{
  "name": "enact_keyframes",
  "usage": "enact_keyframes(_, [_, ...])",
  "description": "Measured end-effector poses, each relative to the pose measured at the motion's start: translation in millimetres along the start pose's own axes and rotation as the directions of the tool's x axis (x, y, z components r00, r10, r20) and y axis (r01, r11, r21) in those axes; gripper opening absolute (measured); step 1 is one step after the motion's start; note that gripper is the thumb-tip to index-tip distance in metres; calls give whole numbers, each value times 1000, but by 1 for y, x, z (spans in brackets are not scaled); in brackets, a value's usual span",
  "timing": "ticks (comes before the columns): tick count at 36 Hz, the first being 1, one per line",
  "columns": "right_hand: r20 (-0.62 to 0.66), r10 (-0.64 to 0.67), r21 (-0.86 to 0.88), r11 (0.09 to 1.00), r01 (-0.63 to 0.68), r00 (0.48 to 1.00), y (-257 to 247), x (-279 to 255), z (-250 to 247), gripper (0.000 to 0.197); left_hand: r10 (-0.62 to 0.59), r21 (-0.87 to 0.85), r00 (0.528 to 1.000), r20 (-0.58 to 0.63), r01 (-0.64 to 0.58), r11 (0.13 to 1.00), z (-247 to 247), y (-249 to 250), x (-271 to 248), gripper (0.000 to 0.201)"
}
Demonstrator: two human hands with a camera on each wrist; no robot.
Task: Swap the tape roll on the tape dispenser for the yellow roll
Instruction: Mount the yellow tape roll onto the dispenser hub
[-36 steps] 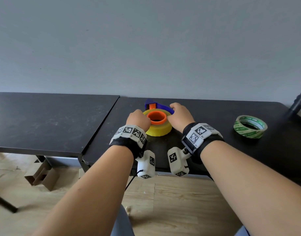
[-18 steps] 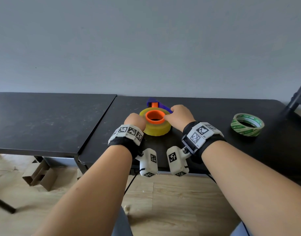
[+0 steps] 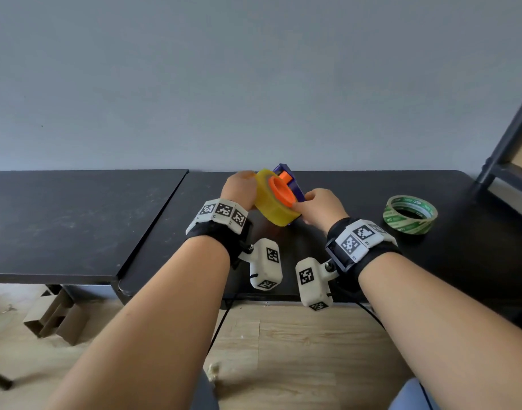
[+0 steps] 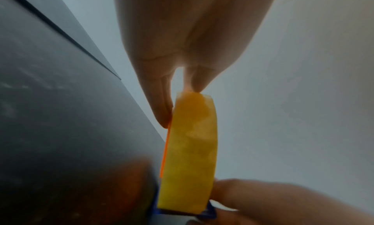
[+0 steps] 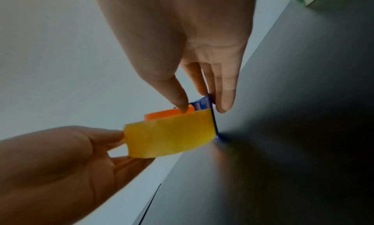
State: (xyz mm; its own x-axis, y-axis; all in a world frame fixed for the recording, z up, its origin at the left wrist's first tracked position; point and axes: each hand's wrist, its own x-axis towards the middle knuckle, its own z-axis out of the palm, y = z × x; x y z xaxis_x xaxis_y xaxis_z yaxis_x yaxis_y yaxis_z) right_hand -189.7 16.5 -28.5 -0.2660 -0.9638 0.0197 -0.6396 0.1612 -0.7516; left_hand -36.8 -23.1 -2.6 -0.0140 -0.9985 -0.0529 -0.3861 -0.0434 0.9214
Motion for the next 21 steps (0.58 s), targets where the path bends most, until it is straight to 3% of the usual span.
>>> enact_keyframes(4, [5,16,12,1000,-16,1000,11,-3,-9,32,-16,-185,1000,18,19,983,10,12,-5,18])
enact_keyframes(7, [-13,19,6,1000,-18,1000,16,-6,-14,30,-33,-259,996,78,52,964,18,21,-14,24])
enact_keyframes(11, [-54,0,66,998,4,999,21,-5,-19,25,12,-237,995,96,11,971,26,21,-14,20])
enact_keyframes(15, [-162,-32,188,980,63,986,18,-5,-28,31,54,-185,995,78,-39,982,39,23,-18,56])
enact_keyframes(18, [-215,-63,234,966,114,975,15,-5,-35,25,127,-139,988,85,-115,984,48,27,-27,51])
enact_keyframes(21, [-242,-57,247,962,118,969,15,-5,-40,34,177,-41,982,63,-174,984,59,27,-32,48])
